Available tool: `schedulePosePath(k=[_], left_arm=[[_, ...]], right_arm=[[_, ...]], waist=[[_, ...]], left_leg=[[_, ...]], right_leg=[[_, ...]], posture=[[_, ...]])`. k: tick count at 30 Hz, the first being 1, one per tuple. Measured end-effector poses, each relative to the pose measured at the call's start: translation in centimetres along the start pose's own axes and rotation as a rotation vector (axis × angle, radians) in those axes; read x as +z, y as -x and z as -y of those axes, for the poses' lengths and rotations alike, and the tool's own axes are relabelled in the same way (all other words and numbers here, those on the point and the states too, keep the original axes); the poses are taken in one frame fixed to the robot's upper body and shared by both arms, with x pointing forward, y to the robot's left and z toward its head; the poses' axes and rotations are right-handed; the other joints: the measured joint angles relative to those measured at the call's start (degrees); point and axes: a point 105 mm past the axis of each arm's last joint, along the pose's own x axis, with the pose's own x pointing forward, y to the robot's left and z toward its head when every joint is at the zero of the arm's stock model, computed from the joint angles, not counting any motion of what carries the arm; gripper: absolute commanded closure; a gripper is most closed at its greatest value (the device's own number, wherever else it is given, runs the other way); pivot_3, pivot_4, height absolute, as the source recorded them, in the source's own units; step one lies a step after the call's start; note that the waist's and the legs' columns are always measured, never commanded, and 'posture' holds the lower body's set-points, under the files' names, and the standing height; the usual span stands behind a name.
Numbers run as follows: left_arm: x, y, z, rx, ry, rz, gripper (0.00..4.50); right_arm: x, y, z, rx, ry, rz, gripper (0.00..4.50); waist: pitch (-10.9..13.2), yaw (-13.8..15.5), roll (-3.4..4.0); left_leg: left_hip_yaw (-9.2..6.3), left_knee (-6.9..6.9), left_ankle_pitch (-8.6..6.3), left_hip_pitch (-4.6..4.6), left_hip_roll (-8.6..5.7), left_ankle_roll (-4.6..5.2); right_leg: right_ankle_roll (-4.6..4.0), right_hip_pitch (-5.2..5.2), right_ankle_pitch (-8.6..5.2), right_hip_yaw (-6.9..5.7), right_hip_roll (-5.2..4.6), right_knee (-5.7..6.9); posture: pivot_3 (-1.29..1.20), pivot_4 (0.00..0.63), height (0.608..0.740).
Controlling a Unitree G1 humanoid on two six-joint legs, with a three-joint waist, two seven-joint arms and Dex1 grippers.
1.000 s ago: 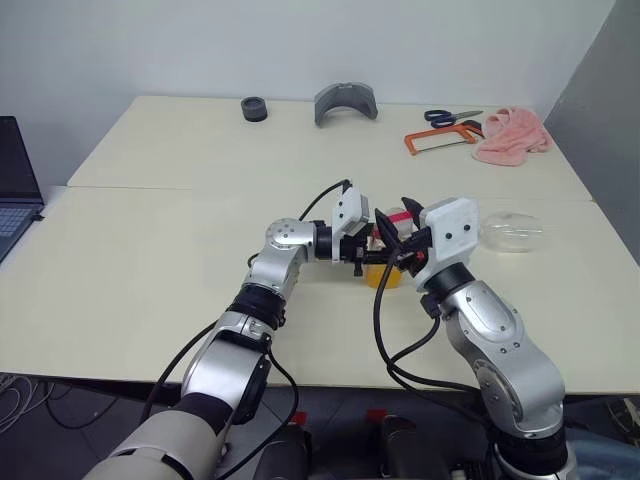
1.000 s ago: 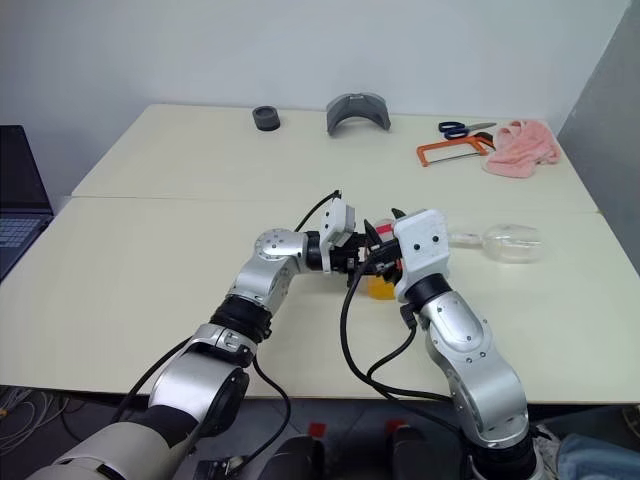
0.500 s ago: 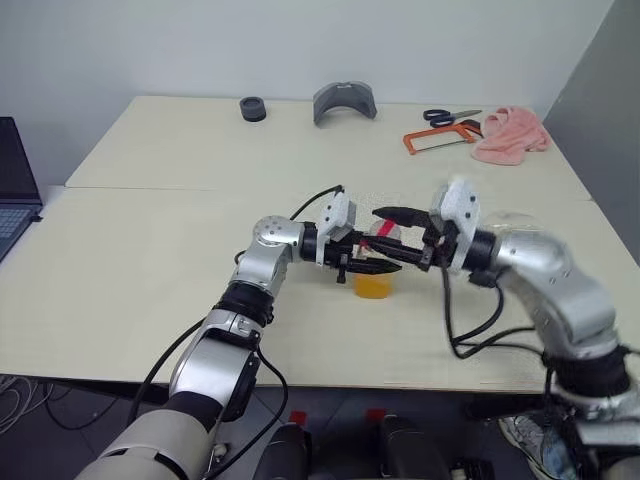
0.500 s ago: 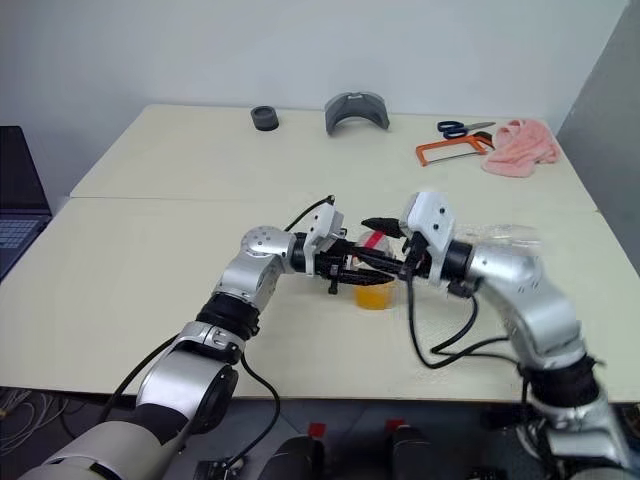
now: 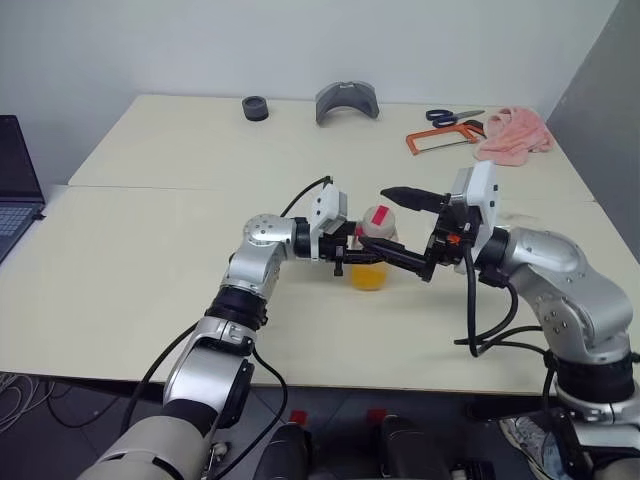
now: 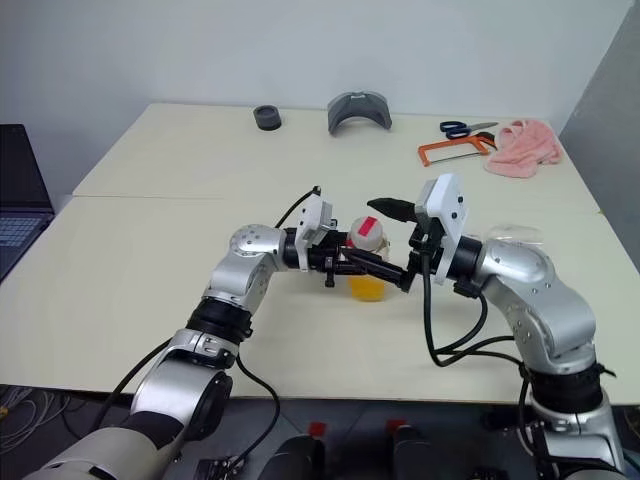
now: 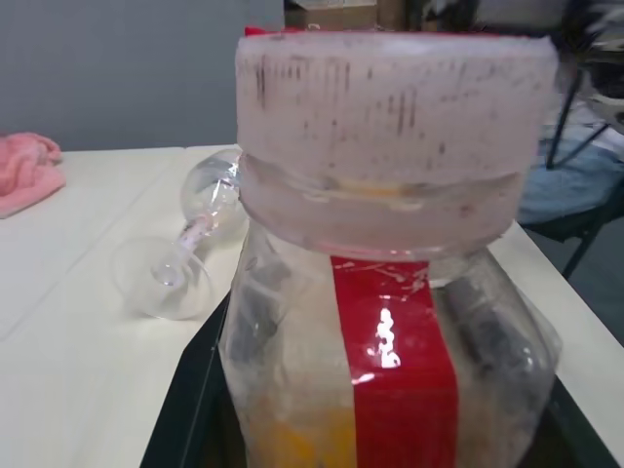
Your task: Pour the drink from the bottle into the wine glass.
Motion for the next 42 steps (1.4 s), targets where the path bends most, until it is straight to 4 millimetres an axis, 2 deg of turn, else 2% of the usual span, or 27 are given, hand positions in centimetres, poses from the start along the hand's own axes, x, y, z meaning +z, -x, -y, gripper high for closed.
schedulePosePath(k=[3, 7, 12, 21, 30, 36, 40, 42], left_arm=[[-0.2, 0.0, 0.1, 0.0, 0.013, 0.003, 2.84], [0.0, -0.2, 0.2, -0.004, 0.014, 0.014, 2.84], [0.0, -0.3, 0.2, -0.005, 0.015, 0.019, 2.84], [0.1, -0.3, 0.0, 0.005, 0.012, 0.016, 2.85], [-0.1, -0.1, -0.2, 0.021, 0.014, 0.012, 2.87], [-0.1, -0.2, -0.3, 0.033, 0.015, 0.019, 2.89], [0.1, -0.1, -0.3, 0.038, 0.021, 0.031, 2.89], [0.1, -0.1, -0.3, 0.033, 0.024, 0.032, 2.89]], right_arm=[[-0.9, -0.7, -0.4, -0.063, 0.002, -0.019, 0.14], [-1.5, -1.2, 0.2, -0.141, 0.036, -0.036, 0.14], [-1.9, -0.5, 2.1, -0.24, 0.018, -0.04, 0.14], [-1.6, 0.5, 2.5, -0.254, -0.008, -0.025, 0.14], [-1.8, 2.4, 2.0, -0.238, -0.072, -0.054, 0.14], [-2.2, 2.8, 0.7, -0.174, -0.14, -0.083, 0.14], [-1.3, 2.8, 0.2, -0.153, -0.146, -0.053, 0.14], [-1.0, 2.2, 0.2, -0.16, -0.131, -0.04, 0.14]], waist=[[0.0, -0.1, 0.0], [0.0, -0.1, 0.0], [0.0, 0.0, 0.0], [0.0, -0.1, 0.0], [0.0, -0.1, 0.0], [0.0, -0.1, 0.0], [0.0, -0.1, 0.0], [0.0, -0.2, 0.0]], left_leg=[[0.05, 0.02, 0.0, 0.03, -0.06, 0.0], [0.05, 0.03, 0.0, 0.02, -0.07, -0.01], [0.06, 0.02, 0.0, 0.02, -0.07, 0.0], [0.08, 0.02, -0.01, 0.01, -0.08, 0.02], [0.13, 0.02, -0.01, 0.02, -0.08, 0.02], [0.19, 0.02, -0.01, 0.02, -0.08, 0.03], [0.19, 0.01, -0.01, 0.02, -0.08, 0.03], [0.2, 0.01, -0.01, 0.04, -0.08, 0.03]], right_leg=[[0.0, 0.0, 0.0, 0.03, 0.02, 0.03], [0.0, 0.0, 0.0, 0.02, 0.05, 0.02], [0.0, 0.0, 0.0, 0.02, 0.05, 0.03], [0.0, 0.0, 0.0, 0.03, 0.06, 0.02], [0.0, 0.0, 0.0, 0.04, 0.06, 0.03], [0.0, 0.0, 0.0, 0.04, 0.06, 0.02], [0.0, 0.01, 0.0, 0.04, 0.08, 0.02], [0.0, 0.0, 0.0, 0.06, 0.09, 0.03]], posture=[[0.0, 0.15, 0.74], [0.0, 0.15, 0.74], [0.0, 0.15, 0.74], [0.0, 0.15, 0.74], [0.0, 0.15, 0.74], [0.0, 0.15, 0.74], [0.0, 0.15, 0.74], [0.0, 0.15, 0.74]])
